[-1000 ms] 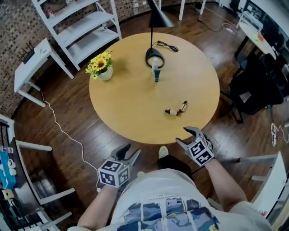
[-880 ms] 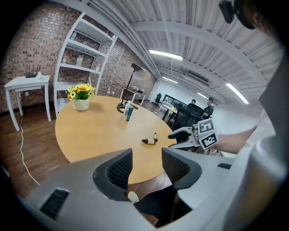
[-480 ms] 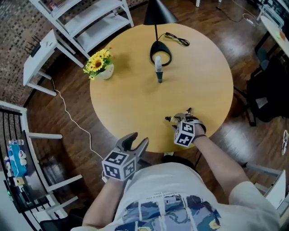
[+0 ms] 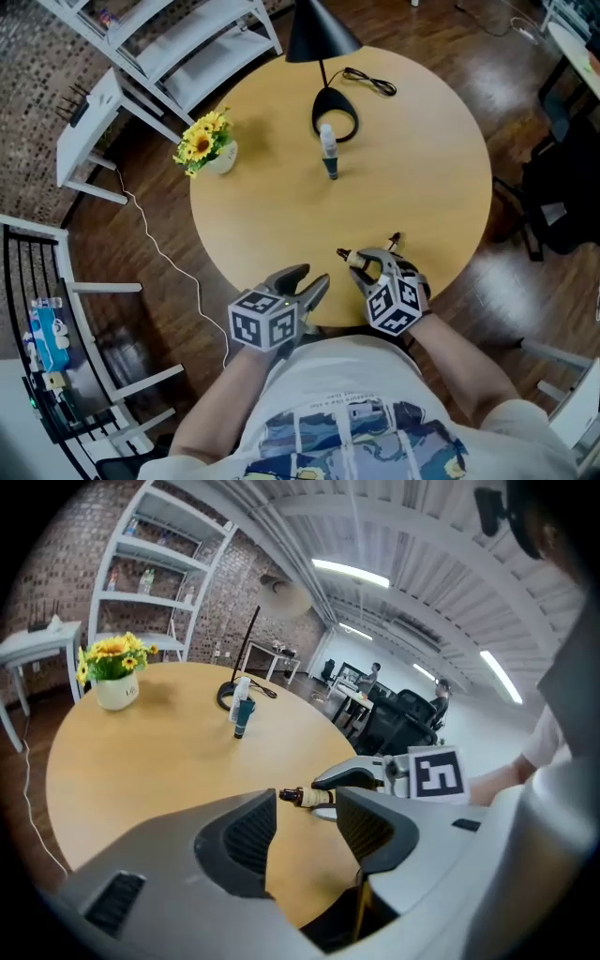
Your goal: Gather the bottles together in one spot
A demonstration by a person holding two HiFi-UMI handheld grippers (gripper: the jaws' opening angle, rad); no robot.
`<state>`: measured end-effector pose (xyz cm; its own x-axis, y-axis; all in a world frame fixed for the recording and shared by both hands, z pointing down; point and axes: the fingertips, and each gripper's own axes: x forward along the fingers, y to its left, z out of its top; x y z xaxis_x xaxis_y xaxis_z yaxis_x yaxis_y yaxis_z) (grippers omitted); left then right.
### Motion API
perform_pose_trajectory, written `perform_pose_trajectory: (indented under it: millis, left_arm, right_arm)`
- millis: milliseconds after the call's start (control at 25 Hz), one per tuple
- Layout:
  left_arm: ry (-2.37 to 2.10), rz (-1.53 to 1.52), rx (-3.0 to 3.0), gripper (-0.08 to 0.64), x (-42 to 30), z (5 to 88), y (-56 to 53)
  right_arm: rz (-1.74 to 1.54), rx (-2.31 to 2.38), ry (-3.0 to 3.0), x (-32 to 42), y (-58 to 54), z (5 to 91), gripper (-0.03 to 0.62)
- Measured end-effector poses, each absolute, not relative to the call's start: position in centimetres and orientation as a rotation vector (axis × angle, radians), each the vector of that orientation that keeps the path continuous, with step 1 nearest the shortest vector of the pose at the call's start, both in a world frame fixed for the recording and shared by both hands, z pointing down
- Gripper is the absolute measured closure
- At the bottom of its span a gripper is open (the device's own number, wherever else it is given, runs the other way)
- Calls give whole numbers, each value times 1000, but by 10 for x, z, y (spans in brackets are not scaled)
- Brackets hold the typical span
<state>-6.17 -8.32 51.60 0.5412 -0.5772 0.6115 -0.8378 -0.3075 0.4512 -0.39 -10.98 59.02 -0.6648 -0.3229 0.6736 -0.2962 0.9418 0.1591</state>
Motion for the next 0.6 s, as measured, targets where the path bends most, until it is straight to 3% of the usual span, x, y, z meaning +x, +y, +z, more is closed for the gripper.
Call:
perform_pose_trajectory:
  millis: [360,520,600]
  left_arm:
    - [-884,-64,1648,362,-28,524,-132]
    - [-816,-114,1604,468,-12,521,-139]
    - [-808,-98,1610,468,-8,521,-141]
  right_arm:
    - [-83,654,-2575,8,-105,508,443]
    - [-89,673,-2602,17,-104,509,443]
    - [-104,676,-2600,18,-100,510,443]
